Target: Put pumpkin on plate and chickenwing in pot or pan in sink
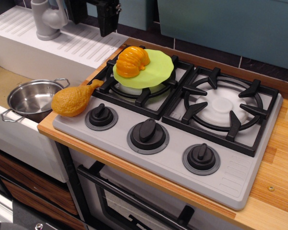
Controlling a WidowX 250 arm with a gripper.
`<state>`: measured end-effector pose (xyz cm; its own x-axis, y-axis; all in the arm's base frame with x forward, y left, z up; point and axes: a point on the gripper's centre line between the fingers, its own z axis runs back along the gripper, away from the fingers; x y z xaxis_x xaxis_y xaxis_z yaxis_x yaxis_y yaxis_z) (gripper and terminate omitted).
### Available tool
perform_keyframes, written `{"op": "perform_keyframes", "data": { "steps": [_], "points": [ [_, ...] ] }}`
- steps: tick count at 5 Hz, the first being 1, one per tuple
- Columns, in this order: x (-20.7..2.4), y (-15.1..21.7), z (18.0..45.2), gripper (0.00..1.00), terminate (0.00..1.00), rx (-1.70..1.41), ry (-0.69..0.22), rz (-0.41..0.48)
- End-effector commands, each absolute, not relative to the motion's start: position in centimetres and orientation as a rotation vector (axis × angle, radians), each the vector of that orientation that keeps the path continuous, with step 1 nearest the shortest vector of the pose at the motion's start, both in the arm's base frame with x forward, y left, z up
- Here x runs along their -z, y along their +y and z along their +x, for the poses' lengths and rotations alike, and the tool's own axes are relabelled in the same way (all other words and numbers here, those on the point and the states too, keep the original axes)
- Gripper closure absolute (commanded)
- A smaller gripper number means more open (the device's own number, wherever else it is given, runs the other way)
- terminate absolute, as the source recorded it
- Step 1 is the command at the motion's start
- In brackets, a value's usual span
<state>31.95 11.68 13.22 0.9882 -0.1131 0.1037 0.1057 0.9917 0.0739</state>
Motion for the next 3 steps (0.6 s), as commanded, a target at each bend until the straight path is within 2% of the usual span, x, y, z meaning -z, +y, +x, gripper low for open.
{"op": "perform_keyframes", "data": {
  "steps": [1, 3],
  "points": [
    [-13.9, 12.6, 31.5, 0.0, 0.0, 0.067, -0.168, 0.165],
    [-12.4, 12.6, 31.0, 0.0, 0.0, 0.024, -0.186, 0.15]
  ]
}}
